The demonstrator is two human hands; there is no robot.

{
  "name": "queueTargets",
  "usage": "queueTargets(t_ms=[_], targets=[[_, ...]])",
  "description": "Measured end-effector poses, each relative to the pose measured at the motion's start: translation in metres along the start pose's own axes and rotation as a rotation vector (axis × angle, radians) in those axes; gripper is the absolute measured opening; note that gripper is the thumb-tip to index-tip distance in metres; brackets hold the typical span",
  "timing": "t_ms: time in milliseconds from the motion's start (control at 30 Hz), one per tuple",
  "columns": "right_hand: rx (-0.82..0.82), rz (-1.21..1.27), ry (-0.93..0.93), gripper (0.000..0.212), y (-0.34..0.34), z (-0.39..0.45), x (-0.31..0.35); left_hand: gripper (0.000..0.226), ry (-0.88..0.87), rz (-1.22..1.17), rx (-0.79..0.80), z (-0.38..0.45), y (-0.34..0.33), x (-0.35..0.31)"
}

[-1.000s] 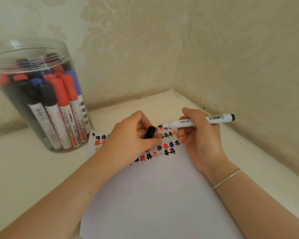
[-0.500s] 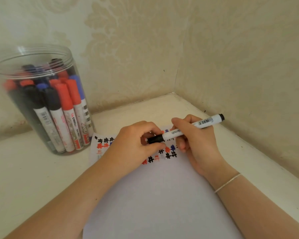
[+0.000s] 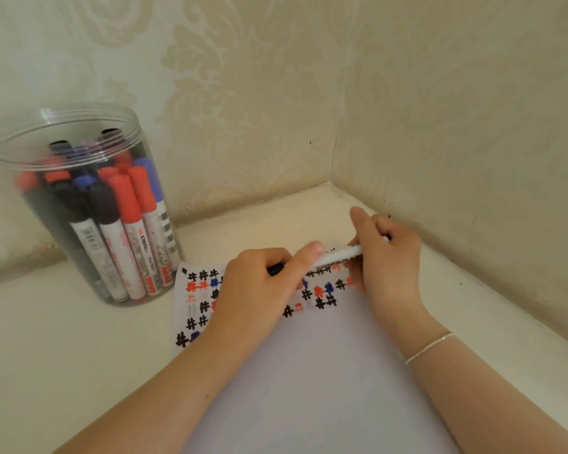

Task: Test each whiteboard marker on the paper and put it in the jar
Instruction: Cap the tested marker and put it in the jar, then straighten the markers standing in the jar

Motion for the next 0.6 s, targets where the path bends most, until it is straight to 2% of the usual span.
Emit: queueTargets(t_ms=[167, 433, 533, 600], targets=[[0.04, 0.006, -0.021, 0.046, -0.006, -0.01, 0.0, 0.053, 0.064, -0.035, -0.152, -0.002, 0.006, 0.005], [0.108, -0.045, -0.041, 0.04, -0.008, -0.014, -0.001, 0.052, 0.069, -0.035, -0.202, 0.001, 0.007, 0.006], [0.185, -0.213, -0.027, 0.04, -0.014, -0.005, 0.006, 0.035, 0.035, -0.012, -0.255, 0.002, 0.015, 0.004], [0.256, -0.569, 0.12, 0.04, -0.026, 0.002, 0.026, 0.017, -0.001, 0.021, -0.314, 0.003, 0.029, -0.01]])
Point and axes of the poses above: each hand's wrist, its own z-axis towards the middle knuckle, its own y-axis out of the back of the hand, x = y × z, the point moved 5 cm from there along z, towards the middle knuckle, and after that the axes turned 3 degrees about x, right-handed, at the moved point
